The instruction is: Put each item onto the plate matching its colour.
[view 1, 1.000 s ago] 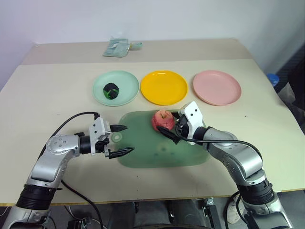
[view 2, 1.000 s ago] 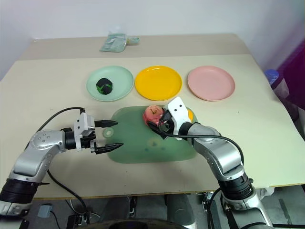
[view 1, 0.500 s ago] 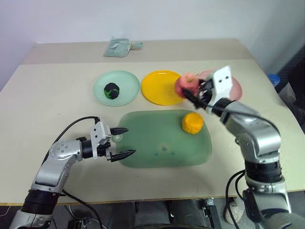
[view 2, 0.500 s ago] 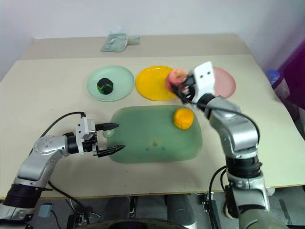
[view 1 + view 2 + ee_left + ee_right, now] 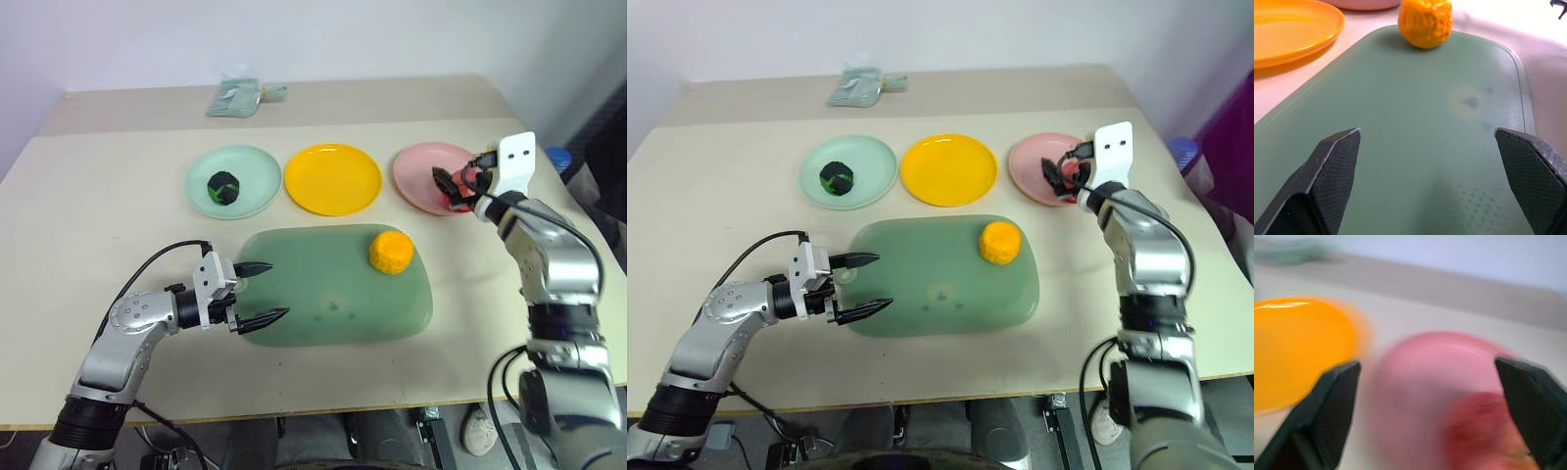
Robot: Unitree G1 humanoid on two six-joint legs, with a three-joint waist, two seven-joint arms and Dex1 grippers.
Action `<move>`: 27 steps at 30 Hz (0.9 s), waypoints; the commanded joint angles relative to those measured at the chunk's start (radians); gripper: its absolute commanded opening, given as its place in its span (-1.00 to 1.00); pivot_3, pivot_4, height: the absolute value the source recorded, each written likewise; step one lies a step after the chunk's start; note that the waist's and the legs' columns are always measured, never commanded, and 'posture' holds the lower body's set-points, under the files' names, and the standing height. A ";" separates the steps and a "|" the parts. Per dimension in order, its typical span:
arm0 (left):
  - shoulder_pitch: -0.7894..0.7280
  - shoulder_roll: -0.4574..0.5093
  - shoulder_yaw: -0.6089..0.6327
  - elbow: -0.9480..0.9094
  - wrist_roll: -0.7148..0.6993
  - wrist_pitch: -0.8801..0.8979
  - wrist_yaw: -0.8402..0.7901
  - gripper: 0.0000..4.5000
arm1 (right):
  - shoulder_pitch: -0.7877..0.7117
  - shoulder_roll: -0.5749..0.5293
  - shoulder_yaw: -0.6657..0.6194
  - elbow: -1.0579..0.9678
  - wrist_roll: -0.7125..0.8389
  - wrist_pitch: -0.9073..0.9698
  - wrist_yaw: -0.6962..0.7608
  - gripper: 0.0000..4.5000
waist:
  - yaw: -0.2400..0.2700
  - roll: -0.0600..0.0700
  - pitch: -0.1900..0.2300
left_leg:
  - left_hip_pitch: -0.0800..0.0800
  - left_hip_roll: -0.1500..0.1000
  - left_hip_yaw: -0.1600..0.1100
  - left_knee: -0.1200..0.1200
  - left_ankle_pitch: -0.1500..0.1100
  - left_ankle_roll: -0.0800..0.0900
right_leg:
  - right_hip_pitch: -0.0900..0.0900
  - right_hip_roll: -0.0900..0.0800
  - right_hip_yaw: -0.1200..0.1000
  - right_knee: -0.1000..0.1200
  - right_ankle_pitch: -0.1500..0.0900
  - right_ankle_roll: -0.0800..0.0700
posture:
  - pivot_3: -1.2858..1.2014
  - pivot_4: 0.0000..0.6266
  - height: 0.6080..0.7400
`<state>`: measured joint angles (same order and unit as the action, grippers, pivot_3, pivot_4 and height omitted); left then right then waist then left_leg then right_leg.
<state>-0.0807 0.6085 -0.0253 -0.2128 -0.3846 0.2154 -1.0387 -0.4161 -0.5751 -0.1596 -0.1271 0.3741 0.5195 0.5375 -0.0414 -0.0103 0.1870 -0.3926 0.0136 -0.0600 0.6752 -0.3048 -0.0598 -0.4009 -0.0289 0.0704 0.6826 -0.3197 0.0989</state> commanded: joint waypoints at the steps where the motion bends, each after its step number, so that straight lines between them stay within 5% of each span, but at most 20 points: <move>1: -0.015 0.011 0.005 -0.042 -0.029 0.022 -0.005 1.00 | 0.136 -0.069 0.024 -0.215 0.088 0.062 0.131 0.99 | 0.004 0.000 0.000 | 0.000 0.000 0.000 0.001 0.000 0.000 | 0.001 0.000 0.000 0.000 0.000 0.000 | 0.03 -0.52 1.00; 10: -0.058 0.014 -0.005 -0.010 -0.031 0.031 -0.036 1.00 | 0.227 -0.077 0.121 -0.208 -0.007 0.056 0.115 0.99 | -0.003 0.000 0.000 | 0.003 0.000 -0.001 0.003 0.000 0.000 | 0.005 0.002 -0.001 -0.001 0.000 0.000 | 0.03 -0.52 1.00; 15: -0.054 0.014 -0.002 -0.014 -0.027 0.033 -0.032 1.00 | 0.196 -0.049 0.127 -0.188 -0.031 0.054 0.089 0.28 | 0.000 0.000 0.000 | 0.003 0.000 -0.001 0.003 0.000 0.000 | 0.004 0.001 -0.001 -0.001 0.000 0.000 | 0.03 -0.52 1.00; 19: -0.044 0.019 0.015 -0.029 -0.030 0.047 -0.011 1.00 | 0.167 -0.038 0.124 -0.204 -0.037 0.045 0.077 0.21 | 0.003 0.000 0.000 | 0.002 0.000 -0.001 0.003 0.000 0.000 | 0.004 0.000 -0.001 -0.001 0.000 0.000 | 0.03 -0.52 1.00; 23: -0.039 0.039 0.059 -0.020 -0.038 0.067 0.015 1.00 | -0.028 0.069 0.137 -0.101 -0.047 0.059 -0.006 0.21 | -0.011 0.001 0.001 | 0.003 0.000 0.000 0.003 0.000 0.000 | 0.003 0.001 -0.001 0.000 0.000 0.000 | 0.03 -0.52 1.00; 27: -0.048 0.044 0.069 -0.007 -0.035 0.071 0.031 1.00 | -0.284 0.205 0.194 0.229 -0.149 0.018 -0.113 0.21 | -0.016 0.001 0.001 | 0.003 0.001 -0.001 0.002 0.000 -0.001 | 0.003 0.003 -0.001 0.001 0.001 -0.001 | 0.03 -0.52 1.00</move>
<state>-0.1226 0.6471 0.0230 -0.2073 -0.4063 0.2895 -1.0168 -0.6494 -0.3990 0.0146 0.0014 0.2659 0.5735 0.4636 -0.0576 -0.0088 0.1879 -0.3897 0.0141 -0.0606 0.6771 -0.3045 -0.0603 -0.3984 -0.0265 0.0694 0.6830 -0.3189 0.0977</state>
